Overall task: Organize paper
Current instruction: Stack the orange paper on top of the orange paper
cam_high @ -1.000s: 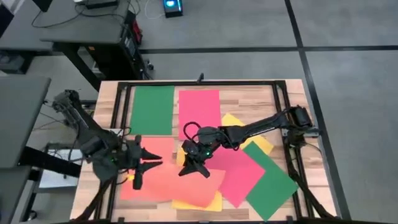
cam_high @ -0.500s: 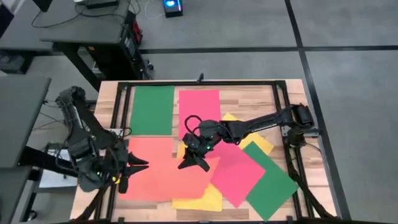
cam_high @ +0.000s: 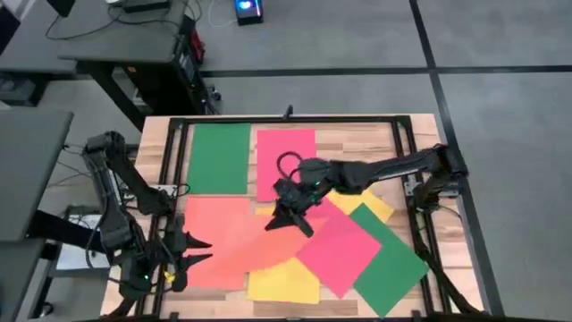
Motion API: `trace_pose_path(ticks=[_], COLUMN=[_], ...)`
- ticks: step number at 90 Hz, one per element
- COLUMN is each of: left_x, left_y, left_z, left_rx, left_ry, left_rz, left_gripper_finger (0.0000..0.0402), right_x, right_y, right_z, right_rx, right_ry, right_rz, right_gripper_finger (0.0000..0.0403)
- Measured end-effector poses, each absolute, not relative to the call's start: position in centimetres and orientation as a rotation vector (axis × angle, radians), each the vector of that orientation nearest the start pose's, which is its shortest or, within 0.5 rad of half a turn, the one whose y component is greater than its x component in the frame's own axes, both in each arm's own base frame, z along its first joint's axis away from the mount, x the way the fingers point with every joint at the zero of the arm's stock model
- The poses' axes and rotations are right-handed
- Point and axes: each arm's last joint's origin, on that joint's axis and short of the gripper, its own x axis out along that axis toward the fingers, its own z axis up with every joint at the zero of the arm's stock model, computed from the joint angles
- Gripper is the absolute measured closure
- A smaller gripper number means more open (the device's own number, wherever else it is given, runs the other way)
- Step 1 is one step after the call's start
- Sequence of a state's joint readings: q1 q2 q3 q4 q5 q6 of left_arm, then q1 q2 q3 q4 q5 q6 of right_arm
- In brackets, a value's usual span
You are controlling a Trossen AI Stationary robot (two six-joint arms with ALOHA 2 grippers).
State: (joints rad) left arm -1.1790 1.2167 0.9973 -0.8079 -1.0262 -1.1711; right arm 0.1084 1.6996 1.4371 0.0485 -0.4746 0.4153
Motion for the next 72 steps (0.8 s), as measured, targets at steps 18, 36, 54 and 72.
trace_pose_path(ticks=[18,36,54,72], left_x=[12.1,13.8,16.6,19.2], left_y=[-22.2,-24.6,-24.7,-23.6], left_z=[26.1,23.2,21.2,19.8], left_rx=[-0.158,-0.053,-0.022,0.011], left_ry=[0.374,0.19,0.06,0.045], left_rz=[0.197,0.31,0.464,0.572], left_gripper_finger=[0.0274,0.0271,0.0271,0.0271], right_x=[36.9,36.4,36.4,36.3], right_y=[5.3,5.2,5.2,5.2], right_z=[37.8,39.3,39.8,40.4], right_rx=[0.364,0.336,0.328,0.328], right_ry=[0.19,0.081,0.024,-0.03], right_rz=[0.463,0.448,0.457,0.467], right_gripper_finger=[0.0403,0.0403,0.0403,0.0403])
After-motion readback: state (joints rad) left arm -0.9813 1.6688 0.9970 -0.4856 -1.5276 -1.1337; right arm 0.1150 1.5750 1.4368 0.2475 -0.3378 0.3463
